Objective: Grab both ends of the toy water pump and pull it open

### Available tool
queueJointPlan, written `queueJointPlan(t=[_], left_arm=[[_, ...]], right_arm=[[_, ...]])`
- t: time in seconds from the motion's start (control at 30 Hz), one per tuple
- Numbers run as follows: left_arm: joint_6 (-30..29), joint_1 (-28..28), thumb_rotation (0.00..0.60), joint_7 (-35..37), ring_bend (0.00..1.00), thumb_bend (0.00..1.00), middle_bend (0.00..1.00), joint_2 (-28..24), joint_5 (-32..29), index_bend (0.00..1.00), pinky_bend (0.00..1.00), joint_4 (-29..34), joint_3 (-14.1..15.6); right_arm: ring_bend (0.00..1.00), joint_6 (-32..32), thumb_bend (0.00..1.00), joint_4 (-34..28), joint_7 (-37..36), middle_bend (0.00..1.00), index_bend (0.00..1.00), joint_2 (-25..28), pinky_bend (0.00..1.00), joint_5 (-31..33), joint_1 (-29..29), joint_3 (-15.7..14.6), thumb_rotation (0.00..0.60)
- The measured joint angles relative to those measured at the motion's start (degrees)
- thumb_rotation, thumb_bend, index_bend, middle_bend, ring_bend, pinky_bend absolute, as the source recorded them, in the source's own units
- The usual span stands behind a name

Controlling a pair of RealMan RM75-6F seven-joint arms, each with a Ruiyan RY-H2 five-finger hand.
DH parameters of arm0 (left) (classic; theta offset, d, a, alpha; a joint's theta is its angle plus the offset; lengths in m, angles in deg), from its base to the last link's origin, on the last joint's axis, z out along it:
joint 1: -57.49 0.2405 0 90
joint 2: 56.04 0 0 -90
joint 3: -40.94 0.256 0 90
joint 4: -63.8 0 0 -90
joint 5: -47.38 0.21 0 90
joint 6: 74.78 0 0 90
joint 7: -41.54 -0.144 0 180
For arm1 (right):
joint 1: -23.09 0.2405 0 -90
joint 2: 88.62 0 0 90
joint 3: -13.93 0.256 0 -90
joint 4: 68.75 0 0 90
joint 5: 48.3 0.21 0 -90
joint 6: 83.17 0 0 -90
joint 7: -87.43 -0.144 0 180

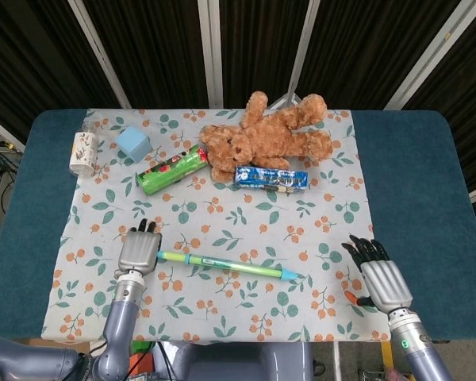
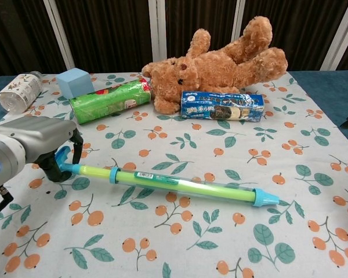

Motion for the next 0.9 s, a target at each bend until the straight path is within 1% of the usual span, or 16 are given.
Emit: queueJointPlan(t=[0.13, 0.27, 0.53, 0.9], left_arm=[[-0.2, -0.4, 0.600, 0.6, 0.10, 0.53, 0.18, 0.8, -1.8, 0.66, 0.32, 0.4, -1.4], [-0.9, -1.0, 0.600, 0.4, 0.10, 0.53, 0.18, 1.2, -2.2, 0.66, 0.32, 1.2, -1.5], [-2.4, -1.8, 0.600, 0.3, 0.10, 0.53, 0.17, 2.4, -2.8, 0.66, 0.32, 2.3, -2.1], [-3.4, -2.9, 0.600, 0.0, 0.10, 0.53, 0.17, 3.3, -4.1, 0.66, 0.32, 3.3, -3.0]], right_arm=[[0.00, -0.2, 0.25, -1.1, 3.3, 0.00, 0.23, -2.1, 0.00, 2.2, 0.9, 0.7, 0.600], [0.00, -0.3, 0.25, -1.6, 5.2, 0.02, 0.29, -3.7, 0.00, 4.2, 1.6, 1.4, 0.600], [0.00, -0.6, 0.25, -2.2, 9.4, 0.02, 0.29, -7.2, 0.00, 11.0, 3.5, 3.2, 0.600], [0.00, 0.2, 0.25, -2.2, 14.5, 0.02, 0.30, -14.4, 0.00, 20.9, 6.8, 6.0, 0.600]])
